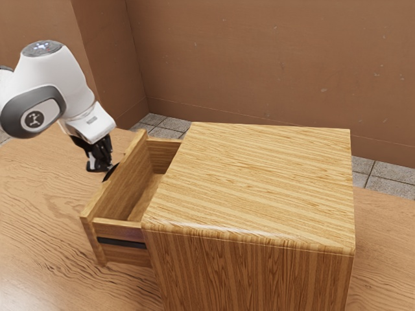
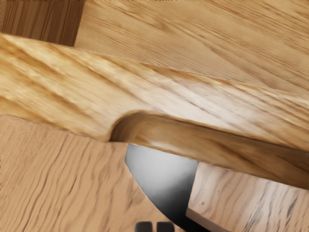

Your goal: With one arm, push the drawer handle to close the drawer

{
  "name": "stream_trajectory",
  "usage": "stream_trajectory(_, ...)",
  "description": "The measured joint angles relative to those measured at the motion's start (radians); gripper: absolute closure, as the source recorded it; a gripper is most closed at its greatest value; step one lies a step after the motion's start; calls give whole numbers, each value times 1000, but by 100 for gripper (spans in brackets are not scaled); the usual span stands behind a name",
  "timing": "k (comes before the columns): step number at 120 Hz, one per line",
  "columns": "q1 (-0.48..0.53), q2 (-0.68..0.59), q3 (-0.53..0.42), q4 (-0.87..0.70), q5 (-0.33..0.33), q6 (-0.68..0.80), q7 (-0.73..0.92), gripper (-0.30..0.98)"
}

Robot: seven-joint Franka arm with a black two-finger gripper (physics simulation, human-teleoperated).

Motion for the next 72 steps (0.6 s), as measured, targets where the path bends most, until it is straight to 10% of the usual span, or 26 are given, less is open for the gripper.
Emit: stream_trajectory(72,-80,32,-3,-1,-32,52,17,79)
